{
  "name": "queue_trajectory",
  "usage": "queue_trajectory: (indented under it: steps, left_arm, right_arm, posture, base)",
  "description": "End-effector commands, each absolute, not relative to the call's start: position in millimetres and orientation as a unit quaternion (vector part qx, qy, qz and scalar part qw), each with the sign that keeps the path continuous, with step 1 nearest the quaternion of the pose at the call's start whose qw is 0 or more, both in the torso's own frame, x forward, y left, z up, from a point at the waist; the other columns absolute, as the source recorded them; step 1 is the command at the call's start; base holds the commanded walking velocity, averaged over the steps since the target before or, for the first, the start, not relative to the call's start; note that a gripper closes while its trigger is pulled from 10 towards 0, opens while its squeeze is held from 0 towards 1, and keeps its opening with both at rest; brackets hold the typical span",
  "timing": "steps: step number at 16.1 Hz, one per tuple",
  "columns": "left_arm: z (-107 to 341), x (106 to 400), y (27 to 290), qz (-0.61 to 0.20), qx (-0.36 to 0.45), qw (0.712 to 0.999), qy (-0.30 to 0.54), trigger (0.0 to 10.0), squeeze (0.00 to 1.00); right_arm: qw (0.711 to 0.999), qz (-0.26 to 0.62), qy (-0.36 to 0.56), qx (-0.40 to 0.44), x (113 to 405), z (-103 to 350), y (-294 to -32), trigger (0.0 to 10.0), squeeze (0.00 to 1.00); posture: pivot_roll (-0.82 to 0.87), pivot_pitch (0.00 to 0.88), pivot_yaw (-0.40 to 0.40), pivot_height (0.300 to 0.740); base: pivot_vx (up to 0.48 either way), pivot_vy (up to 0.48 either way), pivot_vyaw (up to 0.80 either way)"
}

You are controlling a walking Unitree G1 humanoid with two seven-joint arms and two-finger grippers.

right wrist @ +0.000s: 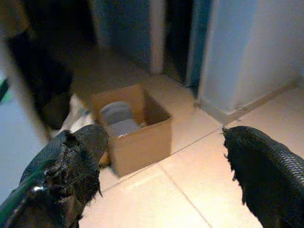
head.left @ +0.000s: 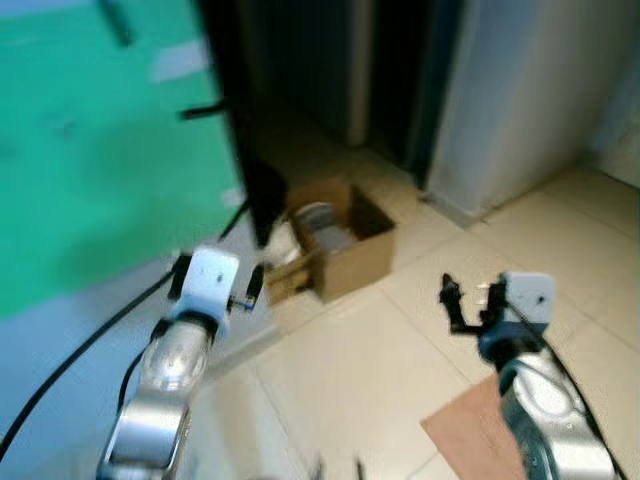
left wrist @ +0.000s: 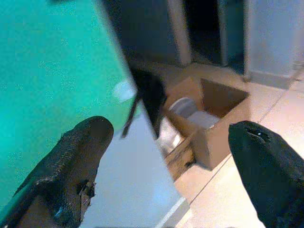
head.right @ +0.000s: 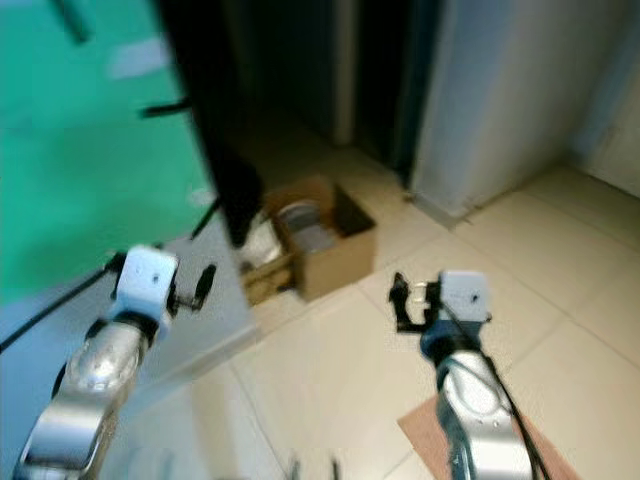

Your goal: Hang keys on a hook

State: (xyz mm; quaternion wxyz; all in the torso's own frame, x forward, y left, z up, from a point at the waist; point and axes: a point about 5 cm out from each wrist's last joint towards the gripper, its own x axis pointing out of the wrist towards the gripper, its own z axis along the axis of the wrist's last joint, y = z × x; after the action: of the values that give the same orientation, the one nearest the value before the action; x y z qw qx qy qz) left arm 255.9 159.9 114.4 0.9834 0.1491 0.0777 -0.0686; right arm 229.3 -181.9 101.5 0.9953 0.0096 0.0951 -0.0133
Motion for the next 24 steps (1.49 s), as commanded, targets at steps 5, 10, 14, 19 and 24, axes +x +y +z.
queue_trajectory:
  steps: [5, 10, 14, 19, 24]
  left_arm:
    - [108, 249, 154, -0.071, 0.14, 0.984, 0.084, 10.0, 0.92]
    - [113, 249, 174, -0.023, 0.169, 0.982, 0.084, 10.0, 0.91]
    - [113, 246, 173, -0.021, 0.149, 0.985, 0.084, 10.0, 0.91]
    - [119, 258, 157, -0.046, 0.153, 0.985, 0.062, 10.0, 0.92]
    - [116, 264, 155, -0.046, 0.154, 0.985, 0.062, 10.0, 0.91]
  right_arm:
    - [0.995, -0.018, 0.099, -0.002, 227, 103, -188, 10.0, 1.0]
    - [0.992, -0.02, 0.123, 0.031, 236, 96, -170, 10.0, 1.0]
    - [0.993, -0.008, 0.103, -0.053, 242, 101, -171, 10.0, 1.0]
    - [0.989, -0.063, 0.133, 0.016, 240, 96, -183, 10.0, 1.0]
    - [0.993, -0.066, 0.1, -0.015, 246, 107, -186, 10.0, 1.0]
  posture:
    - [-0.1, 0.0, 0.028, 0.74]
    - [-0.03, 0.0, 0.005, 0.74]
    - [-0.05, 0.0, 0.013, 0.74]
    - [-0.06, 0.0, 0.029, 0.74]
    - [-0.09, 0.0, 0.035, 0.74]
  base:
    - [0.0, 0.0, 0.8]
    - [0.0, 0.0, 0.8]
    - [0.0, 0.0, 0.8]
    - [0.0, -0.052, 0.8]
    - [0.0, -0.227, 0.43]
